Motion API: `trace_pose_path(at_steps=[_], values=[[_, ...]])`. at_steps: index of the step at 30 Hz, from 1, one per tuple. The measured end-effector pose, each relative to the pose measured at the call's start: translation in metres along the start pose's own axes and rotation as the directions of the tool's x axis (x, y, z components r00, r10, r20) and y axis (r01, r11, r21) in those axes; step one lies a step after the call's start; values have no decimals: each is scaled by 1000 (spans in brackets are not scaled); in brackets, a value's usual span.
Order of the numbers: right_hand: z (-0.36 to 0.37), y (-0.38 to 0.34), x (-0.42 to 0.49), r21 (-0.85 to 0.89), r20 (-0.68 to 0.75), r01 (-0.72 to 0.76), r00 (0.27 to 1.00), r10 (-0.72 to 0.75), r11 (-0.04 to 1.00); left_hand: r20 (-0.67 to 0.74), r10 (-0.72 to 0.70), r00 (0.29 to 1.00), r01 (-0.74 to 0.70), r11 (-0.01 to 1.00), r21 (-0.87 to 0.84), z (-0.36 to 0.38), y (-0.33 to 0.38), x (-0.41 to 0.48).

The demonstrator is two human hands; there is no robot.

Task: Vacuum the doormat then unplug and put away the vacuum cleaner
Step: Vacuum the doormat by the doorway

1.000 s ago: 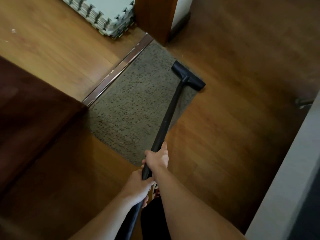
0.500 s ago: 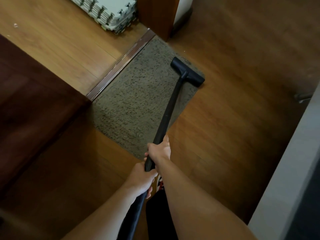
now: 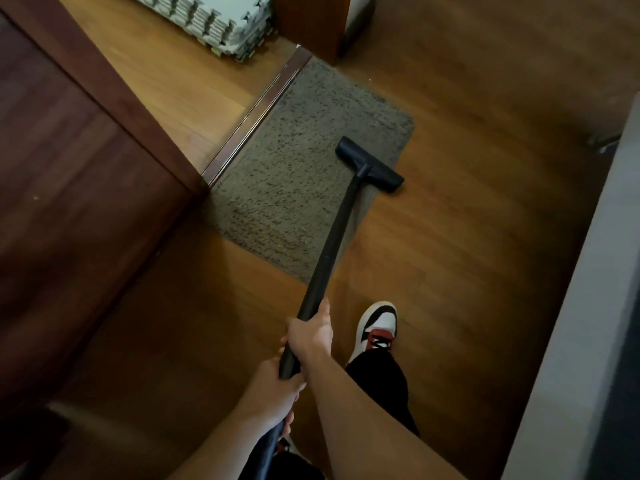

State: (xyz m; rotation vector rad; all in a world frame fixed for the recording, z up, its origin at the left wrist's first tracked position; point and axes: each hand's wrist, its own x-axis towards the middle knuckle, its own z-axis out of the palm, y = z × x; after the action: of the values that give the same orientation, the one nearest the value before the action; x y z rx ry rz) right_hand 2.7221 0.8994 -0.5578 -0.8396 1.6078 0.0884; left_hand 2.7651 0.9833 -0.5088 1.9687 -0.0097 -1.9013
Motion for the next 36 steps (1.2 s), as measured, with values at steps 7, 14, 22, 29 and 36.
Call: trace_pose_path(at_steps=[7,14,22,29,36], values=[[16,49,-41,21,25,-18,1000,17,1000,5,-20,1000,19,998,66,-9,-64,-13],[2,59,-45,-1,39,7,999,-7,1000,6,-44,999,43,990,131,5,-66,-16],[-42,27,-5,-95,57,39,998,-33,995,-22,-22,1000,22,1000,21,49,-22,-1],[-97,-28,25,-165,109,67,993,-49,984,-77,-56,995,50,996,-77,94,55,-1],[-126,-70,53,-188,104,54,994,-34,981,-84,-41,996,30,991,-128,111,106,10]])
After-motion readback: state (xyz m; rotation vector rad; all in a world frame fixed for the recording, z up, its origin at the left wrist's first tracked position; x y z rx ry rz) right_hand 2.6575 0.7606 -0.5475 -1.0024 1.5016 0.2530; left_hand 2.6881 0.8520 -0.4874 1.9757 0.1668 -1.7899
